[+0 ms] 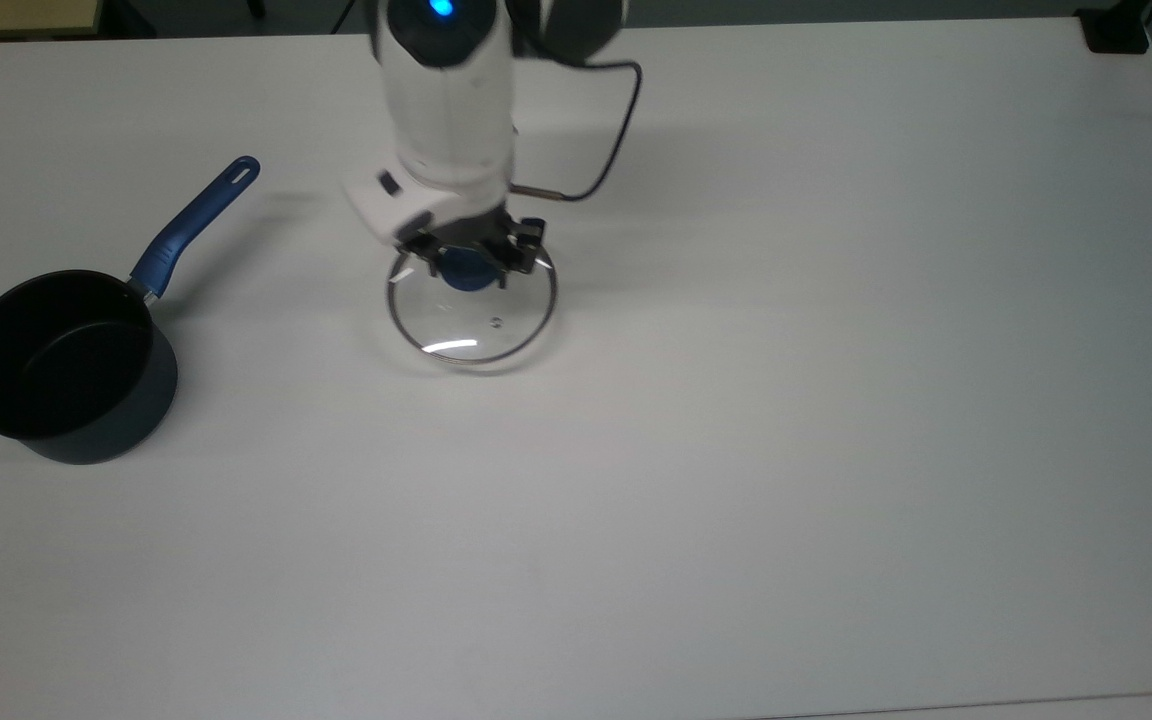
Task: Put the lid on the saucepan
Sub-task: 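Lift the glass lid and carry it over the black saucepan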
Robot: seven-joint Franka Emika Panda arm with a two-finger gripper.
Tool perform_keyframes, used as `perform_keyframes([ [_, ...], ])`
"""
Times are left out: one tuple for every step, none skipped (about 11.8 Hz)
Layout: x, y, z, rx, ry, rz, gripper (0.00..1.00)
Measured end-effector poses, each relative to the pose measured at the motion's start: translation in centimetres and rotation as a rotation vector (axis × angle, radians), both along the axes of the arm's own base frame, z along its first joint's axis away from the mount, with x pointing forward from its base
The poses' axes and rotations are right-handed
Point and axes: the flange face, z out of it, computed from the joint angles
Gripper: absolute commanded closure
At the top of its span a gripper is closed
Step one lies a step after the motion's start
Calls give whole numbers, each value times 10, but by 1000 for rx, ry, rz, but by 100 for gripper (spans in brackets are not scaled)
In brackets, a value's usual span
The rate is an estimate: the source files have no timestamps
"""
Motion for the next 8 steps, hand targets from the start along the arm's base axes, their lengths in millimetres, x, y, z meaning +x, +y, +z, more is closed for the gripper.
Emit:
perform_keyframes([
  [6, -16, 31, -4, -24, -22, 58],
  [13, -40, 72, -9, -65, -37, 58],
  [16, -66, 106, -16, -101, -47, 58],
  [17, -97, 131, -25, -136, -56, 58],
  [18, -129, 145, -34, -163, -69, 58],
  [18, -162, 153, -46, -181, -87, 58],
  [21, -196, 156, -64, -200, -107, 58],
  [27, -230, 152, -91, -237, -132, 58],
])
